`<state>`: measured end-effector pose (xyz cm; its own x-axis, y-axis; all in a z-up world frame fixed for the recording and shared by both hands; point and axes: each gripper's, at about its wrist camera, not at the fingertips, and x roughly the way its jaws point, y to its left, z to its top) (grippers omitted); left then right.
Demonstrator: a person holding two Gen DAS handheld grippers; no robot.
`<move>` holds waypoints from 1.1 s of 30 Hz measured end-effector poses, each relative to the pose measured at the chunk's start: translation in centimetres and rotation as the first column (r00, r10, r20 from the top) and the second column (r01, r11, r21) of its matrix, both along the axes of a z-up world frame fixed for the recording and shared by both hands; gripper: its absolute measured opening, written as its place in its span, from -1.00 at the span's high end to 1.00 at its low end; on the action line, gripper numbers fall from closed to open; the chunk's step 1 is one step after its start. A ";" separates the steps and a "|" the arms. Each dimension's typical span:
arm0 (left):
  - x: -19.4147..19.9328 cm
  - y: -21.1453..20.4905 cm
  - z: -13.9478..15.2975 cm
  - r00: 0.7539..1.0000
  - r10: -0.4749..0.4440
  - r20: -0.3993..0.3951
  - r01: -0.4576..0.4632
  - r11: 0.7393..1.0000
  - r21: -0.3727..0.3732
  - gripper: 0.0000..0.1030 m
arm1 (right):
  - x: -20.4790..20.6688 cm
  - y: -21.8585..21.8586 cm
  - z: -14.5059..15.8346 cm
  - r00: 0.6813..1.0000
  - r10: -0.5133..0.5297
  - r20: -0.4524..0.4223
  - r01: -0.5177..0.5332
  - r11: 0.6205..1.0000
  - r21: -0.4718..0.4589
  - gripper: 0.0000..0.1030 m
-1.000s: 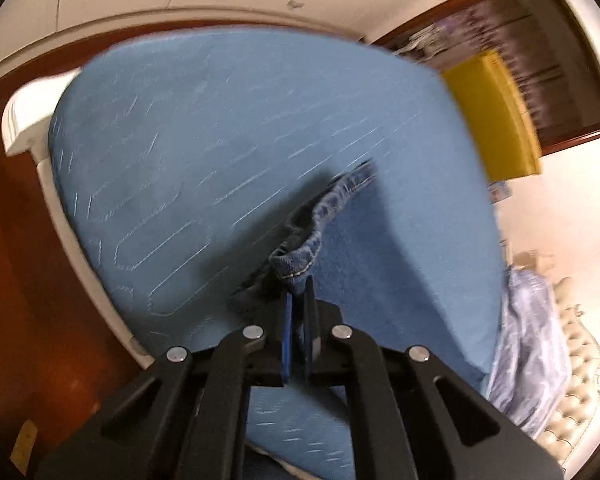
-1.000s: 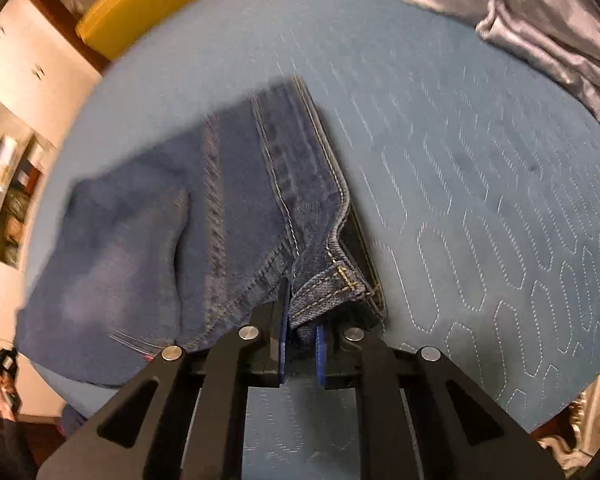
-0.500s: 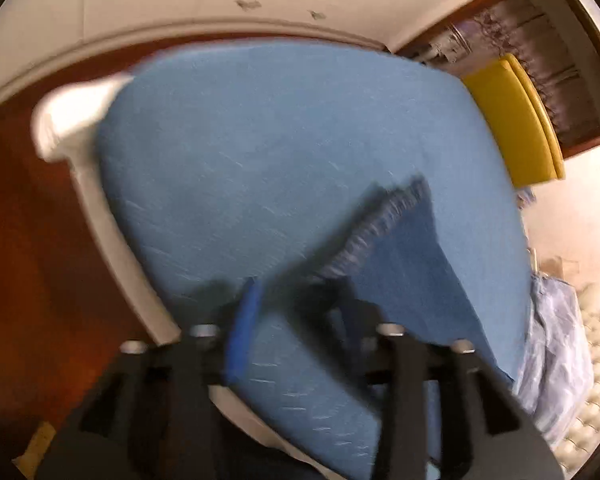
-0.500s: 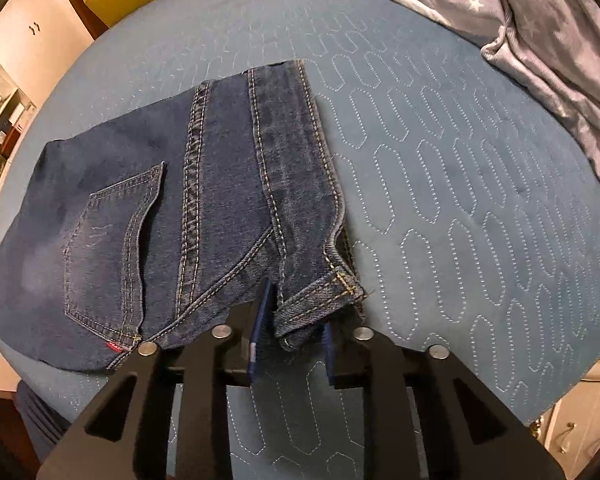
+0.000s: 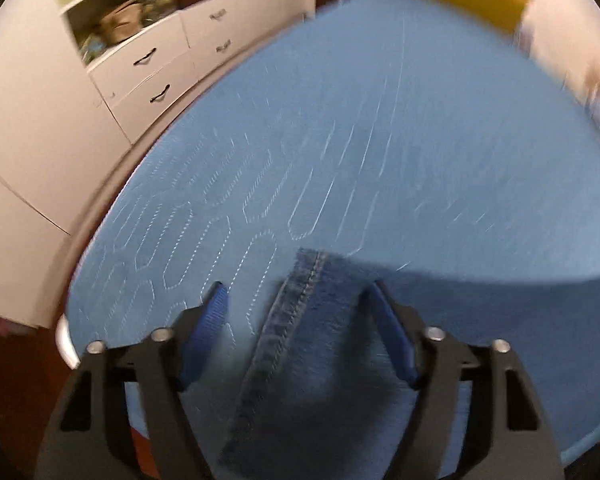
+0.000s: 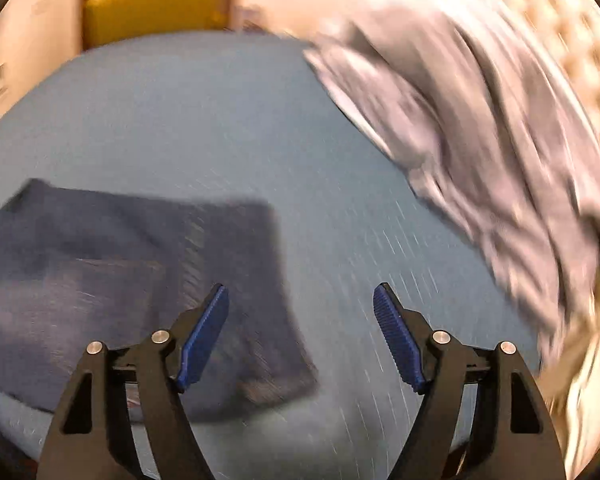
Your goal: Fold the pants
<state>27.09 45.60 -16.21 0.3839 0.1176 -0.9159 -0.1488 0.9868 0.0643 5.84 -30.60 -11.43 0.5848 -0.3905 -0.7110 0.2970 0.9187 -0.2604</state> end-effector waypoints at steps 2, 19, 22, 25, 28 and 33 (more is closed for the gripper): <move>0.5 0.2 -0.7 1.000 -0.023 -0.018 0.022 0.999 -0.031 0.17 | 1.8 1.0 0.2 0.997 0.082 0.009 -0.082 0.997 0.009 -0.47; -6.5 -12.8 6.8 0.929 -0.044 0.369 0.000 0.993 0.117 -0.18 | 13.5 2.7 -11.7 0.966 0.258 -0.020 -0.256 0.963 0.080 -0.16; -6.1 -21.4 7.1 0.901 -0.213 0.378 0.213 0.976 0.042 -0.15 | 12.9 4.1 -12.2 0.970 0.242 -0.014 -0.242 0.970 -0.013 -0.20; -4.5 -30.9 5.9 0.840 -0.403 0.364 0.428 0.904 0.014 0.25 | 12.8 4.1 -12.1 0.971 0.240 -0.007 -0.240 0.971 0.022 -0.20; -2.5 -38.6 3.7 0.778 -0.529 0.338 0.580 0.812 -0.066 0.54 | 13.7 2.6 -12.4 0.970 0.244 -0.002 -0.244 0.968 0.053 -0.21; 1.7 -42.3 -1.9 0.749 -0.624 0.225 0.659 0.738 -0.146 0.53 | 14.0 2.2 -12.7 0.969 0.246 0.011 -0.247 0.968 0.037 -0.21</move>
<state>28.74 3.28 -18.14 0.4335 -0.3879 -0.8134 0.5336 0.8379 -0.1151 19.89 -28.44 -24.13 0.6643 -0.2064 -0.7184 0.0617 0.9730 -0.2224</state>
